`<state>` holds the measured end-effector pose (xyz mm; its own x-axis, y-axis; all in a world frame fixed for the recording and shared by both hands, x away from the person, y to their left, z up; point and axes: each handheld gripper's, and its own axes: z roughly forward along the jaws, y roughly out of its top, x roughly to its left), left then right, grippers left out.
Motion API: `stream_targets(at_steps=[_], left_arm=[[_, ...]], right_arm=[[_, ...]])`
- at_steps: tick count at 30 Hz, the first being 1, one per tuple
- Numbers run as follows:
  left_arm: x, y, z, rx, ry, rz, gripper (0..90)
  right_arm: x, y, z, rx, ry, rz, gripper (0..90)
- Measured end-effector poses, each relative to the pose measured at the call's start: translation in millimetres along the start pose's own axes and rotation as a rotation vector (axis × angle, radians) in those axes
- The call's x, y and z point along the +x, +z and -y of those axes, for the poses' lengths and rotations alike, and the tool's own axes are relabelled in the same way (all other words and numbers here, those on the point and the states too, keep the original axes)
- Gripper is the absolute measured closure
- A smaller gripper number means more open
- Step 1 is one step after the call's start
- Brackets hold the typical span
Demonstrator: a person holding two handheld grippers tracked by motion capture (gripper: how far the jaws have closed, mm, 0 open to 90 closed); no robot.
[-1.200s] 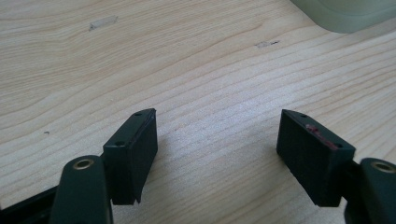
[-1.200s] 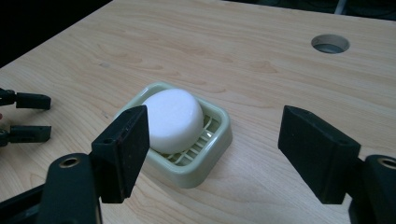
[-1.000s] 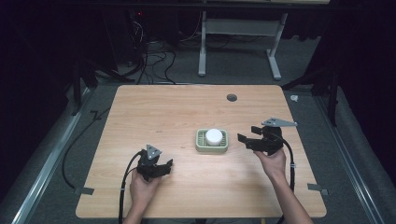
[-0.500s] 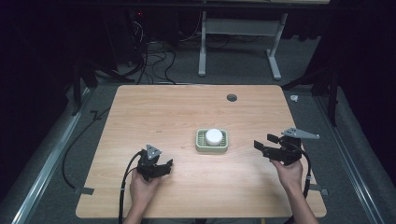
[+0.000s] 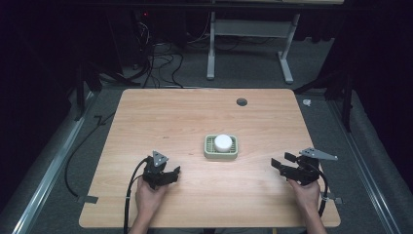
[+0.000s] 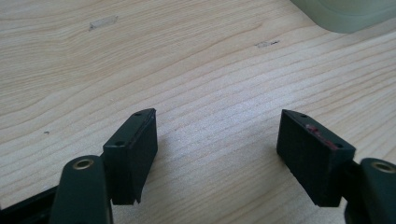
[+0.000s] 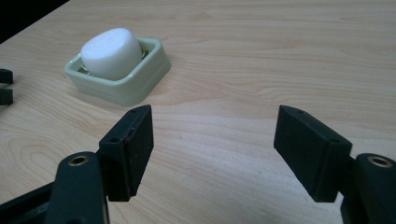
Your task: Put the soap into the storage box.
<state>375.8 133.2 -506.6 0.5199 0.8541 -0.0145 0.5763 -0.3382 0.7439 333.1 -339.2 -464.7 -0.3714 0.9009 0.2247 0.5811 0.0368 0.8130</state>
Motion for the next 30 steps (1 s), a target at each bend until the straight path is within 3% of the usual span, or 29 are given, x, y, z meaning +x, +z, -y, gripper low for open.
stream_targets(at_steps=[8, 13, 18, 30], left_arm=[[-0.1, 0.1, 0.0, -0.002, -0.002, 0.000, 29.4], [-0.1, 0.1, 0.0, -0.002, -0.002, 0.000, 29.4], [-0.1, 0.1, 0.0, -0.002, -0.002, 0.000, 29.4], [0.1, 0.0, 0.0, 0.000, 0.000, 0.001, 29.3]], right_arm=[[-1.4, 5.4, 10.9, 0.019, 0.000, 0.006, 29.9], [-2.2, 12.7, 20.9, 0.064, -0.012, 0.038, 30.2], [-2.8, 19.7, 28.3, 0.102, -0.042, 0.075, 30.1], [7.1, 28.5, 27.8, 0.164, -0.123, 0.152, 30.4]])
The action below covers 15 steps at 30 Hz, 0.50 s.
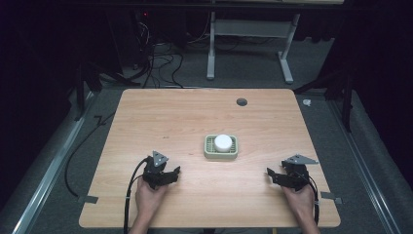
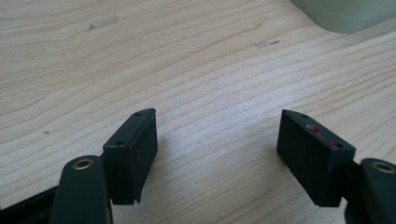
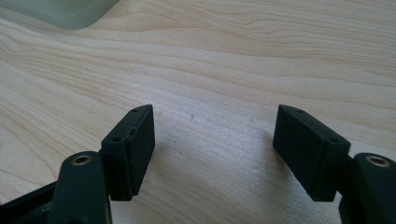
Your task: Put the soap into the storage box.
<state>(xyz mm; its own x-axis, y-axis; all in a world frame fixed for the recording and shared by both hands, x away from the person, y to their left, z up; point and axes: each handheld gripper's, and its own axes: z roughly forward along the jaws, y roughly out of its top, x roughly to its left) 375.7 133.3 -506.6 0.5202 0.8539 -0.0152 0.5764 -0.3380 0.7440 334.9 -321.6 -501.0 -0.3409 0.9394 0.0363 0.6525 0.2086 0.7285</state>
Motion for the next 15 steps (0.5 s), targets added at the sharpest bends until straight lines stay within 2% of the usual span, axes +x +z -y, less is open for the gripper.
stream_targets(at_steps=[4, 15], left_arm=[[0.0, 0.0, 0.0, 0.000, 0.000, 0.000, 29.3], [0.0, -0.1, 0.0, 0.000, 0.000, 0.000, 29.3]], right_arm=[[4.7, 1.1, -0.3, 0.010, -0.039, 0.030, 30.5], [4.4, 1.1, -0.3, 0.010, -0.038, 0.028, 30.5]])
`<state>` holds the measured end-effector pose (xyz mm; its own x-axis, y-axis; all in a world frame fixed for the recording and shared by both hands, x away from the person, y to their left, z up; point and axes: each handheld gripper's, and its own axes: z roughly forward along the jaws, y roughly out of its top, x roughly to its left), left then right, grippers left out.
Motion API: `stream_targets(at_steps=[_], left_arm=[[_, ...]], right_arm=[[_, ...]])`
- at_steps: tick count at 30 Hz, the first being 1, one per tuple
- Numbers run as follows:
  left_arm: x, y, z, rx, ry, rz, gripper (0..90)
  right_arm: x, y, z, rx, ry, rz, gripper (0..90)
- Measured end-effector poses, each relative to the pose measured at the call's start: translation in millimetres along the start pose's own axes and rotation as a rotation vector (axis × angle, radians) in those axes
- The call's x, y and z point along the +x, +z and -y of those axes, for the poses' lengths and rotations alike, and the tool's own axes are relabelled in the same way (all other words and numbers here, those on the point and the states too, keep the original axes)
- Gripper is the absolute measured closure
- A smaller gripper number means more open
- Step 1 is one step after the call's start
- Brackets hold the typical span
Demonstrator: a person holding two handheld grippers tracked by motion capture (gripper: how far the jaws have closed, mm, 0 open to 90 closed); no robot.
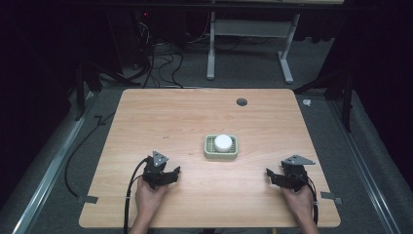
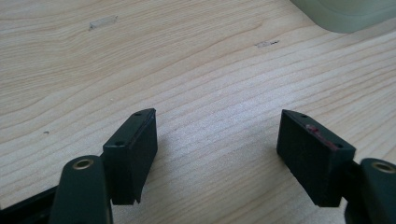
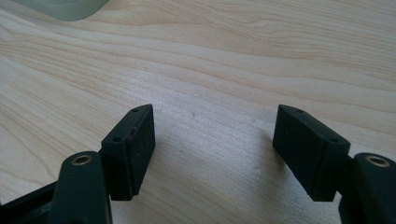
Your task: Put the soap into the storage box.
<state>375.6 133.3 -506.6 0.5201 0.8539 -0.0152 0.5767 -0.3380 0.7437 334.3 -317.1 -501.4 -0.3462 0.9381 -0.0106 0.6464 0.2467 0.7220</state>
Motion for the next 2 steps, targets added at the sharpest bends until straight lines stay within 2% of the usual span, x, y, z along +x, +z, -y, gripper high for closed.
stream_targets(at_steps=[2], left_arm=[[0.0, 0.0, 0.0, 0.000, 0.000, 0.000, 29.3]], right_arm=[[0.0, 0.0, 0.0, 0.000, 0.000, 0.000, 30.5]])
